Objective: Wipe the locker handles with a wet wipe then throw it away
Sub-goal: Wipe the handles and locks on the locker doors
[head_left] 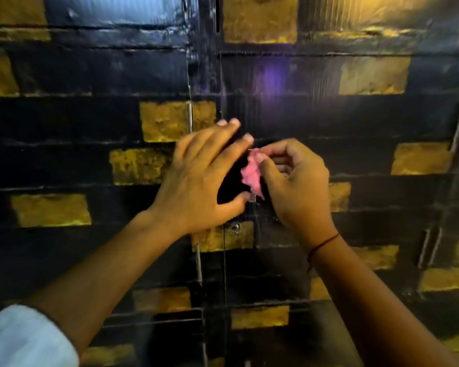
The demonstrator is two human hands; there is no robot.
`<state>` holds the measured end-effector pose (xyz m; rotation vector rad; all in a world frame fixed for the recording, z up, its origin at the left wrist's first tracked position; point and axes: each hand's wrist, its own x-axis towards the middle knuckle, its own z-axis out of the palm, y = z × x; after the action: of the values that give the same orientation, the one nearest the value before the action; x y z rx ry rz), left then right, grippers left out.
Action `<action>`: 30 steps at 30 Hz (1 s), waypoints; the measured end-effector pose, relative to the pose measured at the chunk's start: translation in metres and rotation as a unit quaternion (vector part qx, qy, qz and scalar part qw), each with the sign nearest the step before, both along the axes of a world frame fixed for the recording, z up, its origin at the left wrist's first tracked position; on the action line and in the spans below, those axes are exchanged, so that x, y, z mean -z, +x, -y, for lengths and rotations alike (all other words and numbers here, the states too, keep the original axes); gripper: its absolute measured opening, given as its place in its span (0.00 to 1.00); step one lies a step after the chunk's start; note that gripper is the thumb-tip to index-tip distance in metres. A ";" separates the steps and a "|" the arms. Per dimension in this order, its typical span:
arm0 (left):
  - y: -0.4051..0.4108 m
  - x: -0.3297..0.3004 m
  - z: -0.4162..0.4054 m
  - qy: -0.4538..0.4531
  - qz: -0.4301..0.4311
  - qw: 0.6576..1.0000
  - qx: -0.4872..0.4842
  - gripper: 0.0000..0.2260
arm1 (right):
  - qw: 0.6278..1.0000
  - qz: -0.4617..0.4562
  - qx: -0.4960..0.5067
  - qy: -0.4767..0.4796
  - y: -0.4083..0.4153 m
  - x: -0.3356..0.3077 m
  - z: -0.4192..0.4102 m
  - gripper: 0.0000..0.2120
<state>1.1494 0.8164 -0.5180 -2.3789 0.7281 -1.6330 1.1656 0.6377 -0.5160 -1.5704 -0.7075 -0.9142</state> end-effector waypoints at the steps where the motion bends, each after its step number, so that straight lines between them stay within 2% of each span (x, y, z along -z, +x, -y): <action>1: 0.002 0.002 -0.003 0.038 0.007 0.997 -0.064 0.41 | 1.000 0.000 0.001 -0.010 0.000 0.002 -0.002 0.02; 3: 0.006 0.007 -0.005 0.067 0.023 0.987 -0.144 0.53 | 1.000 0.005 0.018 -0.019 -0.001 0.005 -0.005 0.03; 6: 0.010 0.011 -0.005 0.037 0.047 0.985 -0.160 0.58 | 1.000 -0.003 0.011 -0.001 0.002 0.016 -0.001 0.04; 10: 0.012 0.012 -0.006 0.038 0.051 0.982 -0.180 0.57 | 0.999 -0.016 -0.015 0.032 -0.002 0.027 -0.002 0.03; 13: 0.013 0.012 -0.006 0.042 0.057 0.980 -0.186 0.58 | 0.999 0.035 0.029 -0.027 -0.003 0.016 -0.005 0.08; 15: 0.014 0.012 -0.007 0.039 0.060 0.981 -0.182 0.57 | 0.996 0.049 0.049 -0.057 -0.003 0.015 -0.005 0.07; 20: 0.013 0.013 -0.007 0.042 0.065 0.979 -0.188 0.57 | 0.998 -0.017 0.031 -0.049 -0.006 0.016 -0.008 0.06; 25: 0.012 0.012 -0.005 0.039 0.070 0.978 -0.191 0.59 | 0.992 -0.123 0.008 0.027 0.012 0.002 -0.013 0.12; 28: 0.012 0.015 -0.006 0.031 0.071 0.977 -0.197 0.59 | 0.991 -0.130 -0.012 0.039 0.014 0.006 -0.012 0.11; 30: 0.012 0.020 -0.006 0.021 0.068 0.977 -0.199 0.58 | 0.995 -0.097 0.001 0.026 0.010 0.015 -0.008 0.09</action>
<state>1.1613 0.8220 -0.5381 -2.1758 0.2362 -1.5662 1.1755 0.6452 -0.5309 -1.5888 -0.5418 -0.7631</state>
